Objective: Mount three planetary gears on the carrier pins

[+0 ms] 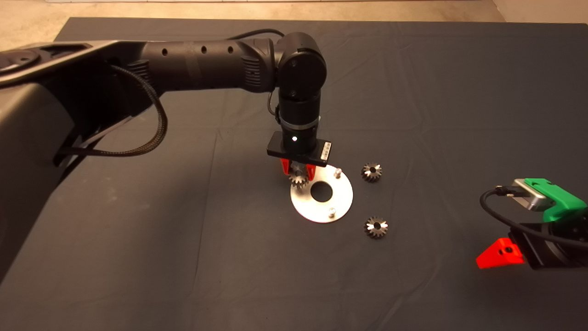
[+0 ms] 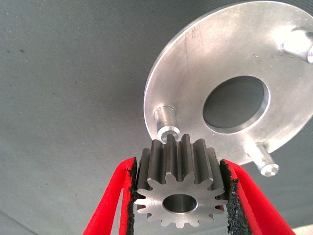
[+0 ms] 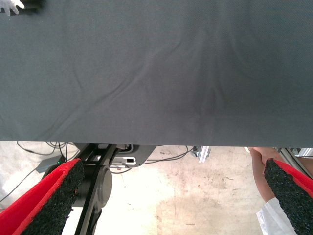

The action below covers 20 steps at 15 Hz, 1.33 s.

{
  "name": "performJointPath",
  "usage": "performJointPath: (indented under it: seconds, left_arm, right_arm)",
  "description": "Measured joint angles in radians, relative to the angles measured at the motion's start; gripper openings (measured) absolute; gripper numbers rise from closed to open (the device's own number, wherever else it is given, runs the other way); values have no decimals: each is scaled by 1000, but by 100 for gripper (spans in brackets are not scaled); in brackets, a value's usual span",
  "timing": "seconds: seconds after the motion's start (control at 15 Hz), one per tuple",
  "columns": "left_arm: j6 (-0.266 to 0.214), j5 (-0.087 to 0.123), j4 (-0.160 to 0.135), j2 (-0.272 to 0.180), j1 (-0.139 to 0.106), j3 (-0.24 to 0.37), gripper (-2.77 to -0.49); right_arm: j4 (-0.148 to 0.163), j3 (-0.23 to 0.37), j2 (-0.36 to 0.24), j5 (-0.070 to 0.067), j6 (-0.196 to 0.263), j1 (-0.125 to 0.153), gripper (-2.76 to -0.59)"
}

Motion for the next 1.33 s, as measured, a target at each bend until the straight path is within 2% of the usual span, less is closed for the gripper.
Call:
performJointPath:
  seconds: [0.27,0.4,0.47,0.53,1.33]
  left_arm:
    - [0,12,27,-3,1,0,-232]
    - [0,11,64,-3,18,3,-232]
    - [0,11,68,-3,31,3,-232]
    - [0,11,67,-3,38,4,-232]
    - [0,11,78,-2,39,4,-232]
  right_arm:
    - [0,0,0,1,-2,0,-61]
    - [0,0,0,1,-3,0,-61]
    - [0,0,0,1,-3,0,-61]
    - [0,0,0,1,-3,0,-61]
    - [0,0,-3,1,-4,0,-61]
